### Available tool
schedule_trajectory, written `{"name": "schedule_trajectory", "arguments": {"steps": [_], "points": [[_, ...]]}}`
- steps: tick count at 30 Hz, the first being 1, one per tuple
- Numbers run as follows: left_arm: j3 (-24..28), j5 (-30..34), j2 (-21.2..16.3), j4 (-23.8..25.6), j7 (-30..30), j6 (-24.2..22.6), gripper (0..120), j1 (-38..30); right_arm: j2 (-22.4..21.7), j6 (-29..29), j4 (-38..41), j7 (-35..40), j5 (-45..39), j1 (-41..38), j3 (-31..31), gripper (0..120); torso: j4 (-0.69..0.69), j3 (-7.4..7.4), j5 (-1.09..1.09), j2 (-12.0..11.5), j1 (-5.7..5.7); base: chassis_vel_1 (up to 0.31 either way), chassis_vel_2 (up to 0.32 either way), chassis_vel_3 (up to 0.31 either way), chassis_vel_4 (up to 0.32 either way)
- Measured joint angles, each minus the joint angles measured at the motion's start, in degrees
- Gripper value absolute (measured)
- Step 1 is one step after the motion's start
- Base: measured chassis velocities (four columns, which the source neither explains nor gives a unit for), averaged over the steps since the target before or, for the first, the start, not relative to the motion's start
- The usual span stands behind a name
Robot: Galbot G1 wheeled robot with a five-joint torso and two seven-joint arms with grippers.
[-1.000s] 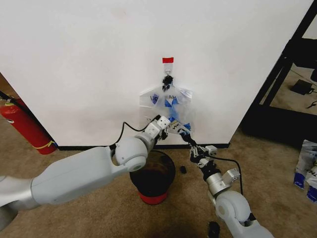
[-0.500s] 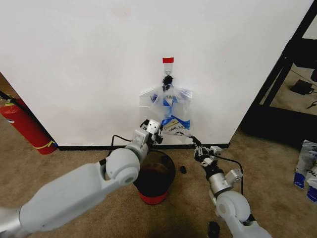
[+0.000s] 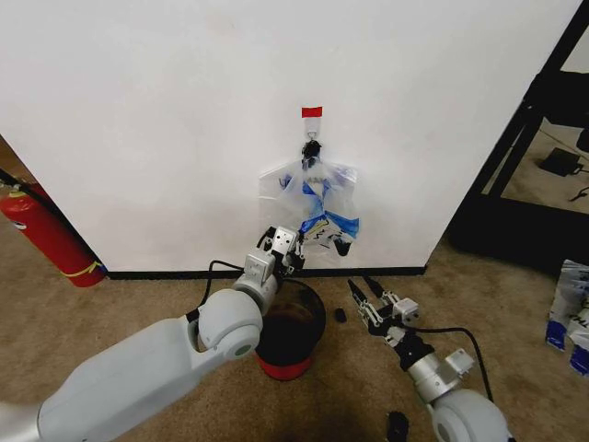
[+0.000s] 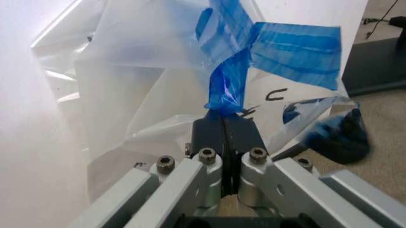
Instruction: Pick up the garbage bag from the wall and place it over the trash bin.
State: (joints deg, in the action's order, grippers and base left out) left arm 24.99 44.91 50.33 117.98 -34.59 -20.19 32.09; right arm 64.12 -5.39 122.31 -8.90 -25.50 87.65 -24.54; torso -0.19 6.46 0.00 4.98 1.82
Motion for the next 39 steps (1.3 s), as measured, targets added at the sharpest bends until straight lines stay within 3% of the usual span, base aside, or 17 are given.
{"name": "schedule_trajectory", "arguments": {"steps": [3,8,10,14,18,26,39], "points": [[0.16,-0.61,0.11,-0.04,0.14,0.03,0,0.41,-1.79,1.6,1.61,3.45,-1.88,-1.5,0.23,58,0.0,0.0,0.01,0.0,0.0,0.0,0.0,0.0,0.0],[0.42,-1.68,-0.04,0.0,0.33,0.06,0,1.56,-10.78,5.56,0.6,9.78,-5.19,-9.73,2.64,81,0.01,0.01,0.0,0.0,0.0,0.0,0.0,0.0,0.0],[0.43,-1.7,-0.08,0.02,0.33,0.06,0,1.62,-12.08,5.93,-0.12,10.2,-5.19,-11.52,3.56,85,0.01,0.01,0.01,0.0,0.01,0.0,0.0,0.0,0.0],[0.54,-1.73,0.0,0.08,0.31,-0.06,0,1.63,-16.97,9.28,-3.91,12.02,-3.11,-22.26,10.68,99,0.03,0.01,0.0,0.0,0.01,0.0,0.0,0.0,0.0],[0.58,-1.7,-0.01,0.12,0.3,-0.15,0,1.61,-18.01,11.02,-6.22,12.38,0.76,-27.46,15.01,100,0.02,0.02,0.0,0.0,0.01,0.0,0.0,0.0,0.0],[0.7,-1.49,-0.25,0.42,0.3,-0.23,0,1.22,-18.5,13.54,-10.38,11.74,13.56,-34.78,22.23,99,0.0,0.02,0.0,0.0,0.01,0.0,0.0,0.0,0.0],[0.78,-1.38,-0.61,0.75,0.4,-0.31,0,1.2,-17.23,14.47,-13.97,10.9,22.41,-43.19,29.05,55,0.02,0.01,-0.01,0.0,0.01,0.0,0.0,0.0,0.0]]}}
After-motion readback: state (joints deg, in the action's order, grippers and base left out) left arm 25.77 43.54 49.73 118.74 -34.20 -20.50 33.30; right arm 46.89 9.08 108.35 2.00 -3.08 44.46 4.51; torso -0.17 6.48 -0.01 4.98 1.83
